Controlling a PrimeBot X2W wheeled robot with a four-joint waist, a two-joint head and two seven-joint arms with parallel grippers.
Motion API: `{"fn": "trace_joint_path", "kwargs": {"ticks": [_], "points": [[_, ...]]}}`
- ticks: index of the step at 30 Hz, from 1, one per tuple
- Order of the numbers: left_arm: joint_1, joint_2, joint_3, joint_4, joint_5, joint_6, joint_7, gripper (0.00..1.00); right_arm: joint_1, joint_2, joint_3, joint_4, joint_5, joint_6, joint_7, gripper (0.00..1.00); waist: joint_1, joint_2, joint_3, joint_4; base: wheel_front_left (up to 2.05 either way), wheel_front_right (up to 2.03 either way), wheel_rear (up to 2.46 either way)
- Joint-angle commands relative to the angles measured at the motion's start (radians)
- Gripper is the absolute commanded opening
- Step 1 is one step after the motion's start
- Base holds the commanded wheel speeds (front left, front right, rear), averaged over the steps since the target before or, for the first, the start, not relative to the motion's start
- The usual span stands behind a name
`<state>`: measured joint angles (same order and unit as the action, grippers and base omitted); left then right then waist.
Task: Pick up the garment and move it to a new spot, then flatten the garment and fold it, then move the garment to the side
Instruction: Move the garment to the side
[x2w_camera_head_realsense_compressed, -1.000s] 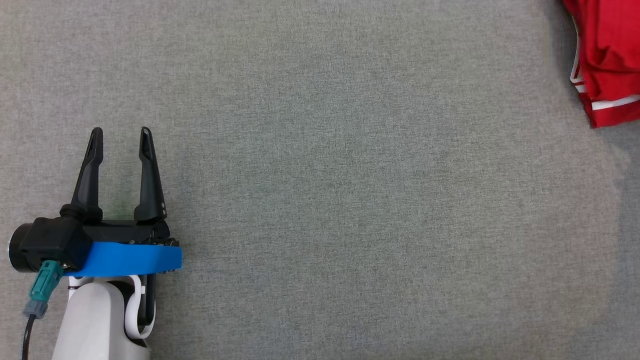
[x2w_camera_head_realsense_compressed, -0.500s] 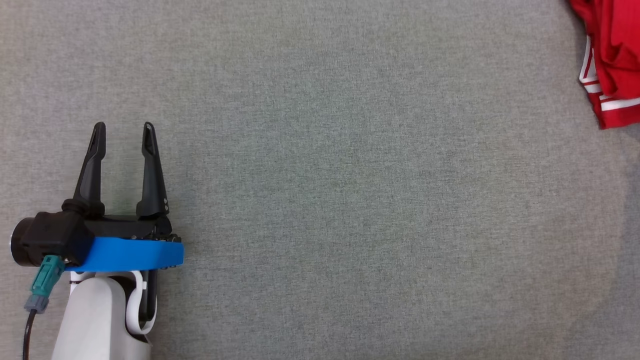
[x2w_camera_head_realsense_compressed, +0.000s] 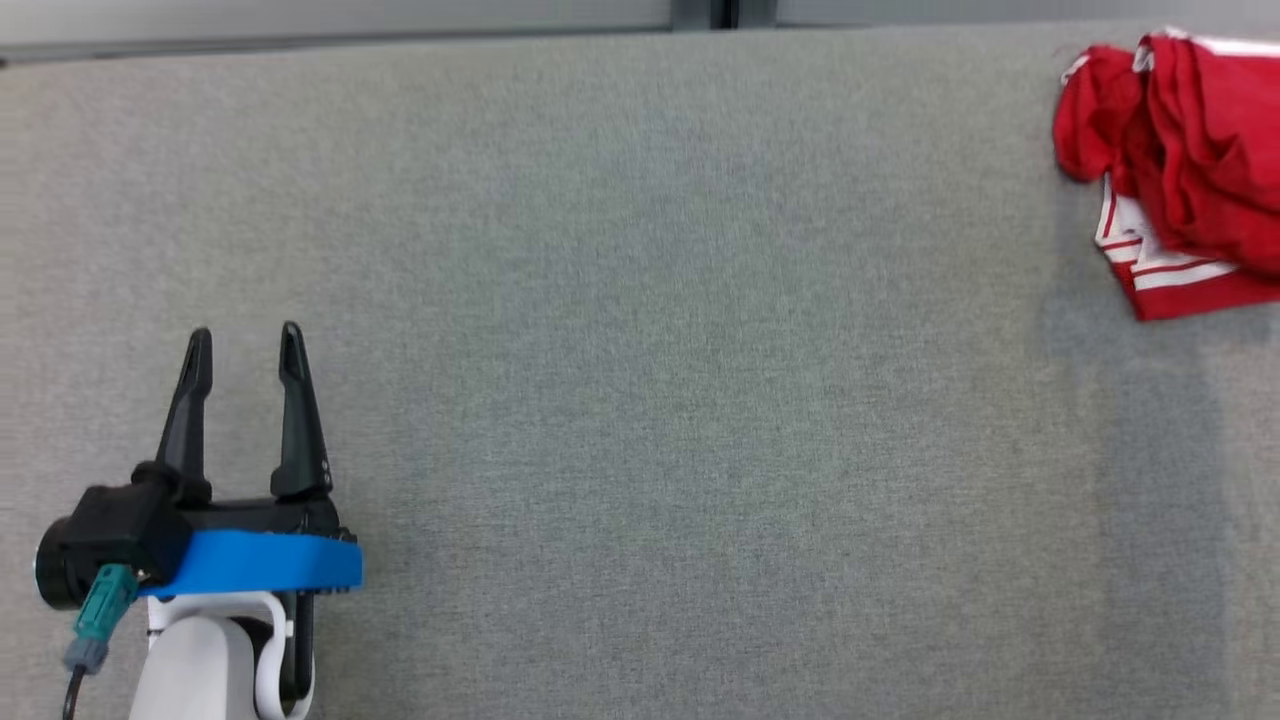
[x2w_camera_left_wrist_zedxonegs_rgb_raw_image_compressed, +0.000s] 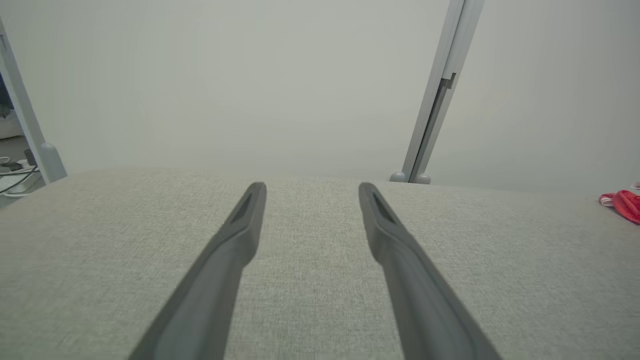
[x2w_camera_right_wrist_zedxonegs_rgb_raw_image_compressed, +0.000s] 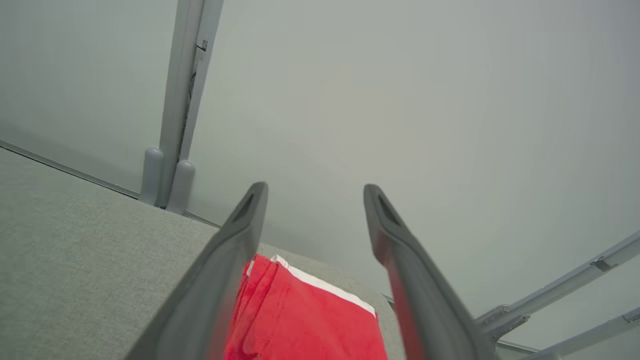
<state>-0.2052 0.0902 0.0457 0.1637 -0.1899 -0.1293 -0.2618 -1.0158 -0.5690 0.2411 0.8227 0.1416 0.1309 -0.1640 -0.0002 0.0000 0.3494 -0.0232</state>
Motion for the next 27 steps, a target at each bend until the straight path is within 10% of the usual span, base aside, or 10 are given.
{"fn": "trace_joint_path", "kwargs": {"ticks": [1,27], "points": [[0.008,0.0,0.002,0.003,0.007,-0.002,-0.004,1.0,0.026,0.016,0.005,-0.001,-0.002,0.0,-0.01,1.0,0.0002,0.0,-0.023,-0.012,0.0,0.0,0.0],[0.163,-0.029,0.018,0.037,0.037,-0.002,-0.004,1.0,0.593,0.369,-0.123,-0.296,0.051,0.0,-0.101,1.0,0.0002,0.0,-0.269,0.023,0.0,0.0,0.0]]}}
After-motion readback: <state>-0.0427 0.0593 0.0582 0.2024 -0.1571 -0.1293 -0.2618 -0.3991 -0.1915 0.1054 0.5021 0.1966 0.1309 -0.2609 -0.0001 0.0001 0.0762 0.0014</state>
